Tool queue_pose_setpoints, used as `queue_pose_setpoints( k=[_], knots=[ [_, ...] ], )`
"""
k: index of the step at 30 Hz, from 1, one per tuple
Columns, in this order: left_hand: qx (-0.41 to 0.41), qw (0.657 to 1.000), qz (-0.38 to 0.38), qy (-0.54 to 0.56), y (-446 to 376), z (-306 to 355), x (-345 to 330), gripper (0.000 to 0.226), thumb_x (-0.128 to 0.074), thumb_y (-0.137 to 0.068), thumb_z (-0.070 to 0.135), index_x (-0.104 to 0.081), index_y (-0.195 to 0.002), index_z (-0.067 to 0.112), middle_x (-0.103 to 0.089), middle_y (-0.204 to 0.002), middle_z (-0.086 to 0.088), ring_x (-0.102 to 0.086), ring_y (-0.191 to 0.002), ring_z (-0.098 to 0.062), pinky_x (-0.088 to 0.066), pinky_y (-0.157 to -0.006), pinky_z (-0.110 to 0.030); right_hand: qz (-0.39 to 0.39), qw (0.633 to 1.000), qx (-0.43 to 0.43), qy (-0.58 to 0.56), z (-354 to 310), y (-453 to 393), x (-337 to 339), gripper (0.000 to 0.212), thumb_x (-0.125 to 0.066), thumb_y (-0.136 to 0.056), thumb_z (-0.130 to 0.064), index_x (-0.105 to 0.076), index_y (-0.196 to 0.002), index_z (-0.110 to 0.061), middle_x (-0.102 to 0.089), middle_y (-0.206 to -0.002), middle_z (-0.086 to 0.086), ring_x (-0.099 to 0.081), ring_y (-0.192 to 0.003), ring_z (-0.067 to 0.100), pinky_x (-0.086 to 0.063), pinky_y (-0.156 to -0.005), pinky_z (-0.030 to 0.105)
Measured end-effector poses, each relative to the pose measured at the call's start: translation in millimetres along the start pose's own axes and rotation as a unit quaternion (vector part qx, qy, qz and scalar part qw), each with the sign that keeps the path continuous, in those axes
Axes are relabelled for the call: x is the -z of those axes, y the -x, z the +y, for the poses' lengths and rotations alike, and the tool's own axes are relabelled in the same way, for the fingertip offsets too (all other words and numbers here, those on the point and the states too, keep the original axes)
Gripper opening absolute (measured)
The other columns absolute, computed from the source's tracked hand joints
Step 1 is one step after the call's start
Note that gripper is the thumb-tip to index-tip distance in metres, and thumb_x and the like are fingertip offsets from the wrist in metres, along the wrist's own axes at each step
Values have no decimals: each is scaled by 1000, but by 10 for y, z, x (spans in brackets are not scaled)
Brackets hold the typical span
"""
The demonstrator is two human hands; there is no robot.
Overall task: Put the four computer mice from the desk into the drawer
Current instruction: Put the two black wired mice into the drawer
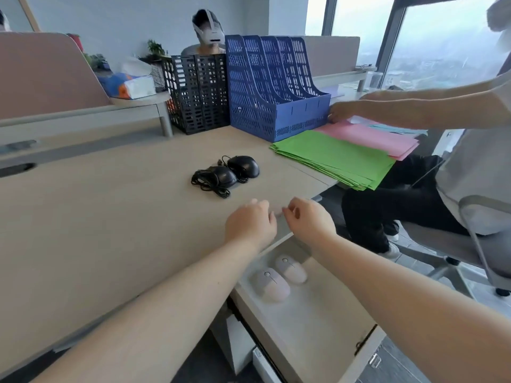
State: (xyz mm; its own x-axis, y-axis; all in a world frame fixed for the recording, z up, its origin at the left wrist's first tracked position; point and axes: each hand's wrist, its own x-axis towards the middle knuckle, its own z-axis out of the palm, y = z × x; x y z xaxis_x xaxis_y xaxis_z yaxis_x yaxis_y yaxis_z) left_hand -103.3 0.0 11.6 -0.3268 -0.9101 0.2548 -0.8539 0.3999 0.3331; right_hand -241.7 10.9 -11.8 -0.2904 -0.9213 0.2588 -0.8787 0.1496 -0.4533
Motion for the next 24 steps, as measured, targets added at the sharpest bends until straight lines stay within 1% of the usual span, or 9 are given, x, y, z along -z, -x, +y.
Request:
queue_pose_setpoints(
  k=[3,7,9,12,15,17,19,22,24],
  knots=[
    [17,998,62,-18,-158,-284,72,33,-52,-90,35,-55,-114,13,-53,-120,-8,-48,-114,-30,-44,-81,-38,2,1000,26,-1,-218,-193,-34,36,-48,-94,-38,-56,-121,-16,-61,-120,6,-49,-118,27,-43,-89,35],
    [81,995,45,-39,-410,-708,41,69,-58,-83,52,-33,-141,23,-30,-146,-7,-29,-133,-31,-41,-98,-43,-29,999,15,1,-442,-517,-220,53,-49,-93,-39,-38,-141,-22,-44,-143,7,-33,-135,28,-37,-105,41],
    [106,993,29,-32,-556,-891,-7,84,-58,-79,61,-22,-147,27,-18,-154,-6,-17,-141,-31,-36,-106,-46,-39,999,9,-19,-516,-709,-341,59,-51,-91,-39,-32,-145,-25,-38,-147,5,-28,-139,28,-34,-108,43],
    [112,993,25,-17,-795,-1075,-67,96,-57,-70,72,-16,-148,34,-14,-156,-5,-11,-144,-33,-29,-111,-50,-42,998,20,-52,-596,-1038,-511,65,-53,-87,-39,-28,-146,-31,-32,-152,5,-22,-143,28,-28,-114,45],
    [96,995,5,-3,-1024,-1153,-95,98,-50,-66,82,-14,-148,42,-9,-160,0,-1,-147,-34,-19,-114,-52,-44,997,24,-57,-662,-1330,-654,67,-54,-85,-40,-28,-146,-34,-30,-154,5,-21,-145,28,-28,-115,45],
    [84,996,-8,0,-1140,-1180,-127,94,-48,-66,82,-17,-146,44,-8,-161,4,4,-148,-32,-14,-115,-54,-38,997,31,-60,-701,-1474,-718,66,-53,-86,-43,-29,-146,-33,-34,-152,4,-27,-143,27,-31,-113,45],
    [72,997,-7,-4,-1214,-1203,-165,81,-50,-71,73,-26,-142,44,-17,-159,6,-5,-148,-30,-17,-115,-54,-41,996,35,-65,-722,-1579,-762,65,-53,-86,-46,-31,-146,-33,-38,-150,2,-36,-139,25,-36,-111,43],
    [66,997,26,-3,-1247,-1207,-169,61,-54,-72,56,-38,-129,41,-37,-146,9,-33,-133,-30,-28,-110,-50,-56,997,33,-50,-713,-1649,-797,66,-55,-85,-48,-32,-145,-35,-41,-147,2,-46,-132,26,-41,-106,41],
    [66,998,22,1,-1223,-1198,-148,60,-53,-71,53,-38,-128,43,-38,-142,8,-35,-130,-31,-30,-109,-50,-62,996,32,-45,-703,-1642,-788,68,-58,-83,-48,-33,-145,-36,-45,-144,5,-48,-129,28,-42,-105,40]
  ],
)
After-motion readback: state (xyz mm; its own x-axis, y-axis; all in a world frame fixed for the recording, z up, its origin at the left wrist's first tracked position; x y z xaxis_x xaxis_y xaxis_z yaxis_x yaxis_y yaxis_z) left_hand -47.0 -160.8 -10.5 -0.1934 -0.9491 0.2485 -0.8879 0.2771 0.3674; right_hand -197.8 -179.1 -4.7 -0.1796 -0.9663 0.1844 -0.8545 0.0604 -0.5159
